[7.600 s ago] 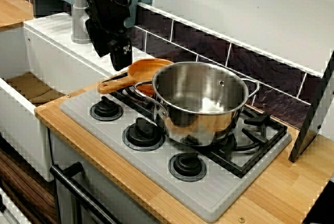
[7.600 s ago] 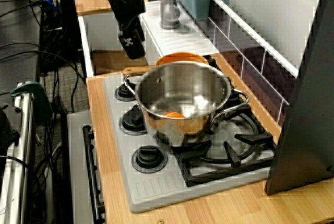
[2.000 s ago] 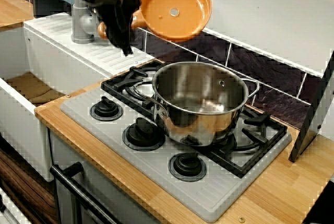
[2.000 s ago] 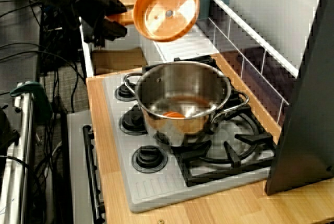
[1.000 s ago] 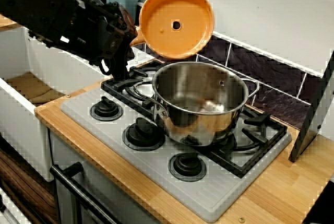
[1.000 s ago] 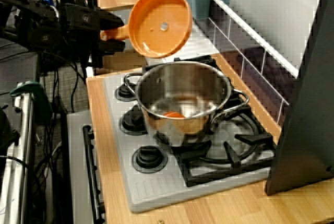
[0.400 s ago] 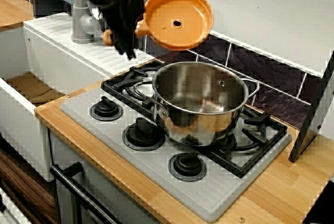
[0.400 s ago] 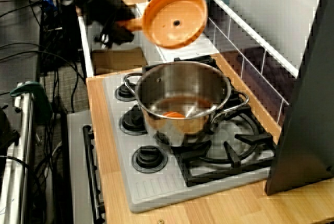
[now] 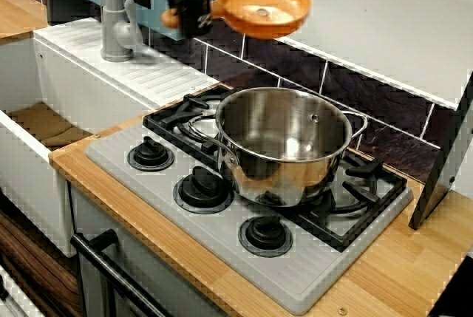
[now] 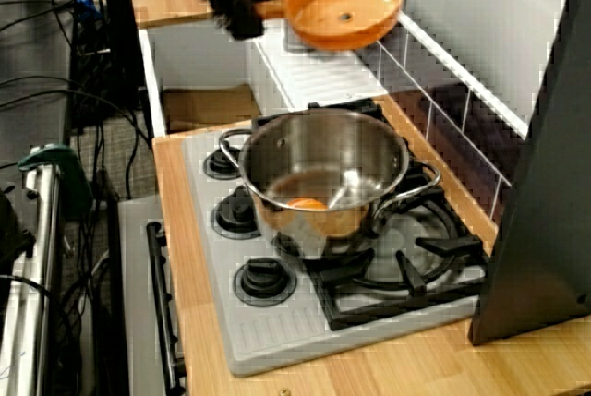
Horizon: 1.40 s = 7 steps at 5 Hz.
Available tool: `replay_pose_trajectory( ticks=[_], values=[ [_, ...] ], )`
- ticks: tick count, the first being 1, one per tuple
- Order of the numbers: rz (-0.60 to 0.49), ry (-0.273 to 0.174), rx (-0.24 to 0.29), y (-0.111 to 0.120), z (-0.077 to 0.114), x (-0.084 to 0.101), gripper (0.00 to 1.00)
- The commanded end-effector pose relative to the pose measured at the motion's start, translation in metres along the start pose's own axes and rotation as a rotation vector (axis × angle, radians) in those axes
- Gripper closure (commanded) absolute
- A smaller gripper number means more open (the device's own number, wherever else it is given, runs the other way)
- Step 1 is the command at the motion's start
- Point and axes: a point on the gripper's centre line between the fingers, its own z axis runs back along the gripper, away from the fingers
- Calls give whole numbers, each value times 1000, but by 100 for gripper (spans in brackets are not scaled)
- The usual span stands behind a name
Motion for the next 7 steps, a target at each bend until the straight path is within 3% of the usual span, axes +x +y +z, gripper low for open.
replay_pose_trajectory(
  ticks=[1, 2, 4, 7],
  values=[
    [18, -12, -93, 25, 22, 18, 100],
    [18, -1, -127, 28, 29, 20, 100],
    [21, 1, -142, 27, 37, 23, 100],
    [-33, 8, -189, 5, 60, 11, 100]
  ],
)
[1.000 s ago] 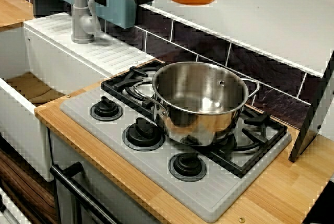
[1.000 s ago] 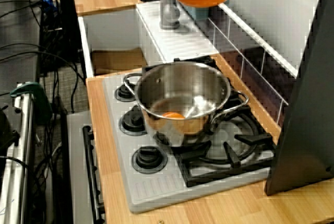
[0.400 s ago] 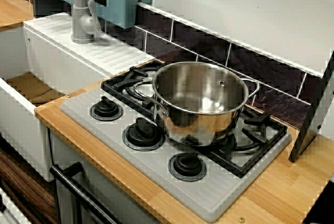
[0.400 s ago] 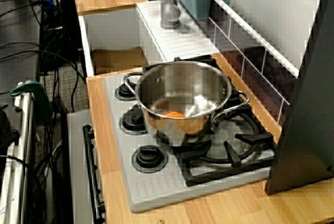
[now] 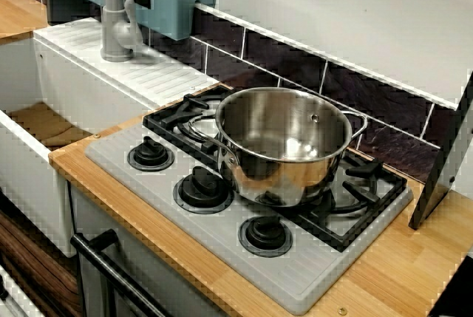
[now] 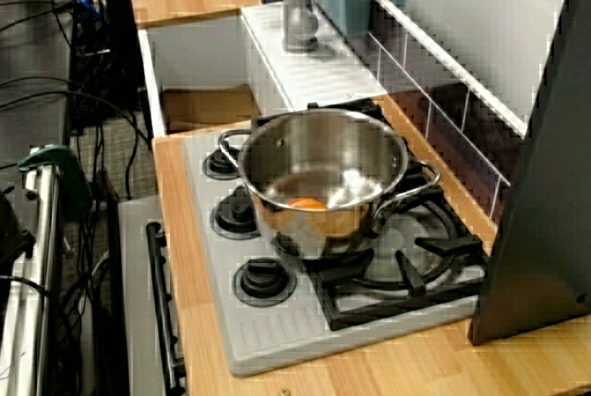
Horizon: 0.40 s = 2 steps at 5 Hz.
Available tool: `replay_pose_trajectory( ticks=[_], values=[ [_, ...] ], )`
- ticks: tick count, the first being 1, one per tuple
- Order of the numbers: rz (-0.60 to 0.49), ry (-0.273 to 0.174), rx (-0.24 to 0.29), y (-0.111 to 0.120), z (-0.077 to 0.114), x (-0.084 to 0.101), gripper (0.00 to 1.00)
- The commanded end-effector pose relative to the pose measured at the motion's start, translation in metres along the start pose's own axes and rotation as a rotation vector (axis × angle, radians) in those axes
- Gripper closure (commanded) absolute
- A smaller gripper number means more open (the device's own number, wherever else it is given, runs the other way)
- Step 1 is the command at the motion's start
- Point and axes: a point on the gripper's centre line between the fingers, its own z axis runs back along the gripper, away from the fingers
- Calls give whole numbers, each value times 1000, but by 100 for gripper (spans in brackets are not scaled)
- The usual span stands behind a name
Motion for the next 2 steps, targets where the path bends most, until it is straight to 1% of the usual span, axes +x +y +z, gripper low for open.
replay_pose_trajectory(
  ticks=[1, 2],
  values=[
    [-47, -54, 10, -19, 20, -8, 100],
    [-56, -56, 1, -26, 24, -12, 100]
  ],
)
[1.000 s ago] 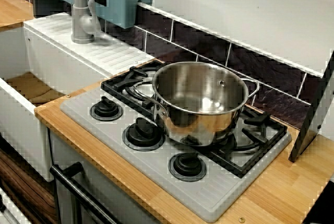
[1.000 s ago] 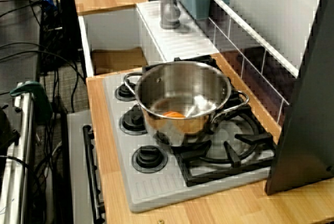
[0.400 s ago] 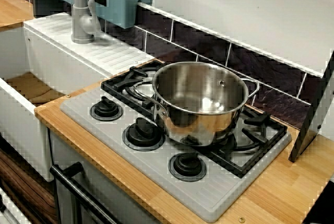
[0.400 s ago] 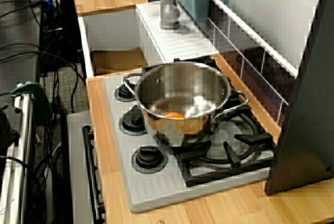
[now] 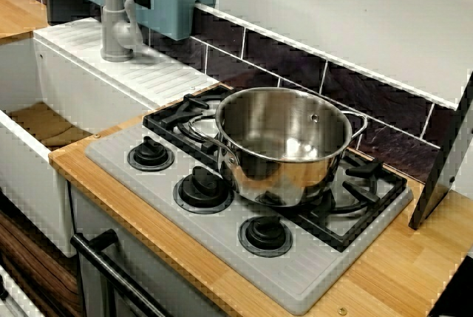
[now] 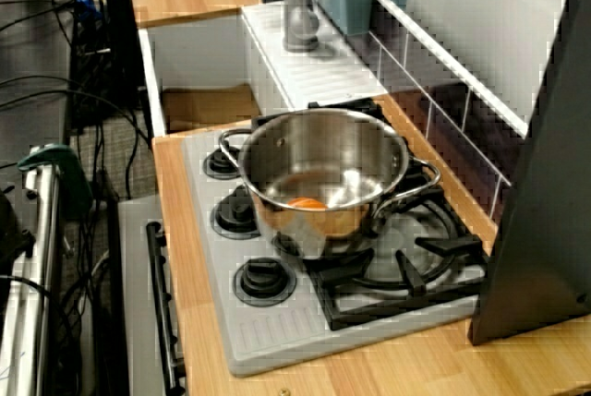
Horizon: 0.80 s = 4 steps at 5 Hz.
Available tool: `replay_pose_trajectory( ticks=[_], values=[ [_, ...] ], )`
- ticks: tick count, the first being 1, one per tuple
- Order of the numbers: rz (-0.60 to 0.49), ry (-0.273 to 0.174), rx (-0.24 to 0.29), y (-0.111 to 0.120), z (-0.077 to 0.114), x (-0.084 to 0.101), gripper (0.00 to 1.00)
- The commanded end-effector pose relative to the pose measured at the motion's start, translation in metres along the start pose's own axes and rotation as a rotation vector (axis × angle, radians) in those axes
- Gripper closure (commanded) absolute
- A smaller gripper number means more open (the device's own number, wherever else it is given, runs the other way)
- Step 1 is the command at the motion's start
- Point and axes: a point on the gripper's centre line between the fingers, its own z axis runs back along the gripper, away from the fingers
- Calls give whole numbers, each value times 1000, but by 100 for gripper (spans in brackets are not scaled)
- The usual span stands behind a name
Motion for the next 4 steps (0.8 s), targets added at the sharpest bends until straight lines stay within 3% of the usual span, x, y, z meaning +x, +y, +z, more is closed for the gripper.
replay_pose_trajectory(
  ticks=[1, 4],
  values=[
    [-29, -56, 6, -19, 18, -9, 100],
    [-77, -68, -6, -46, 21, -9, 100]
  ],
)
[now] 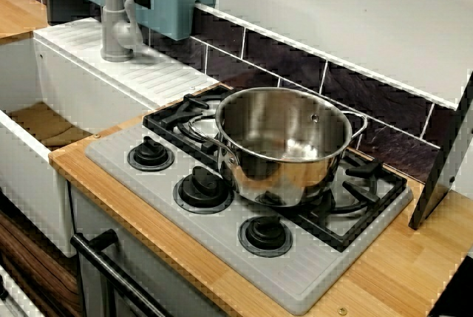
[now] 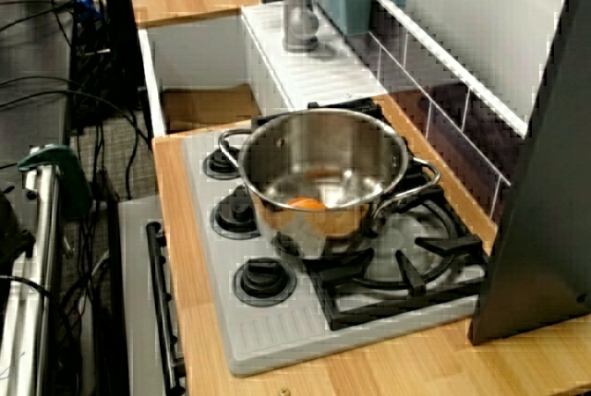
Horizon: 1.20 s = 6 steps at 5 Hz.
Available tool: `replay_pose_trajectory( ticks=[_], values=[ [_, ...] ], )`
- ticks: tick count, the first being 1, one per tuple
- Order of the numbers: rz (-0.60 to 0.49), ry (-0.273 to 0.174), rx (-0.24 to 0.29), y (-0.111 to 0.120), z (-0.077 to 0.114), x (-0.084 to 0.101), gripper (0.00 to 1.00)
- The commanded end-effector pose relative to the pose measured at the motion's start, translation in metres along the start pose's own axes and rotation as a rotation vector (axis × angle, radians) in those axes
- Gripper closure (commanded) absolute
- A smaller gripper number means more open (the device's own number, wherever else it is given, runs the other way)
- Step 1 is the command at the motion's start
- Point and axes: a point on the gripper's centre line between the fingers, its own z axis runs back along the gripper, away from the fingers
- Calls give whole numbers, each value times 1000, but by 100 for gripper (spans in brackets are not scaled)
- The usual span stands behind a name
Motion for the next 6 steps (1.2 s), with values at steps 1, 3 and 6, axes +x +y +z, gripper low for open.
replay_pose_trajectory(
  ticks=[1, 3, 6],
  values=[
    [-37, -36, 1, -20, 3, 2, 100],
    [-90, -18, -26, -45, -10, 13, 100],
    [-134, -14, -48, -84, -26, 29, 100]
  ],
)
